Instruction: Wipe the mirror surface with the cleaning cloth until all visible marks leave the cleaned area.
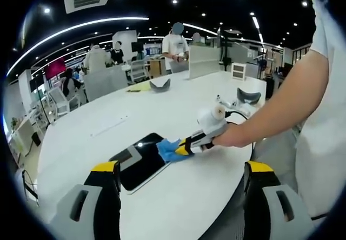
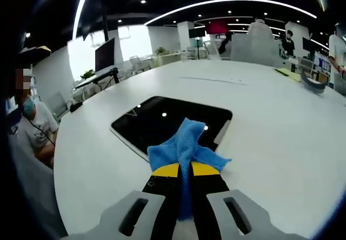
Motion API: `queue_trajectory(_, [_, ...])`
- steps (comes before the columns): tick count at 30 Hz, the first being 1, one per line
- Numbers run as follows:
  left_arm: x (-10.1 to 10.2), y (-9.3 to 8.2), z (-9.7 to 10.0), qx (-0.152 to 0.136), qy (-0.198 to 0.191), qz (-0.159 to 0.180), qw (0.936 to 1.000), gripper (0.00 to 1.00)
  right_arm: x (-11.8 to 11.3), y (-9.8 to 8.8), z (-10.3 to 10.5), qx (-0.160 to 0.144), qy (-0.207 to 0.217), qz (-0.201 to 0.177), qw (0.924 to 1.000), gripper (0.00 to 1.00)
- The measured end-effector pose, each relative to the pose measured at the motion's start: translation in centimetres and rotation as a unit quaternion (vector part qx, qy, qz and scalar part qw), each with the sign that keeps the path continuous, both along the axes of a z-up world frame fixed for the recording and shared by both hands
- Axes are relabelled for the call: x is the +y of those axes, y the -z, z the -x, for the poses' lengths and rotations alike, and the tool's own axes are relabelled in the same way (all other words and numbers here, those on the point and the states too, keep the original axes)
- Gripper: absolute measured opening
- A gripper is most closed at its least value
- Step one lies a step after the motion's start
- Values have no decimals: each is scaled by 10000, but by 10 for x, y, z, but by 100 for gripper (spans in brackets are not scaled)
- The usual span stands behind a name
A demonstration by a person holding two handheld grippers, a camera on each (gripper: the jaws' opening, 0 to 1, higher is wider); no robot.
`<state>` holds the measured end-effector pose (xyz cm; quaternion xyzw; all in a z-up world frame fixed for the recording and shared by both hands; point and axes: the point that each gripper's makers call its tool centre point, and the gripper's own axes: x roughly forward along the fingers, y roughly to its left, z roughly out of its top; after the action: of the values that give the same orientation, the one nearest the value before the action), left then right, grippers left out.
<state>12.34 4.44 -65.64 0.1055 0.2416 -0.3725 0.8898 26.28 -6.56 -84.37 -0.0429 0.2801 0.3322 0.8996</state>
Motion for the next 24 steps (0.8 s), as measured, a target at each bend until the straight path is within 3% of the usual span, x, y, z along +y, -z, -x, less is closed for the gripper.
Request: queue_trajectory(24, [3,0,-9,86,-20,71,9999,99,-4,0,0,-10,274,-157,9995,1])
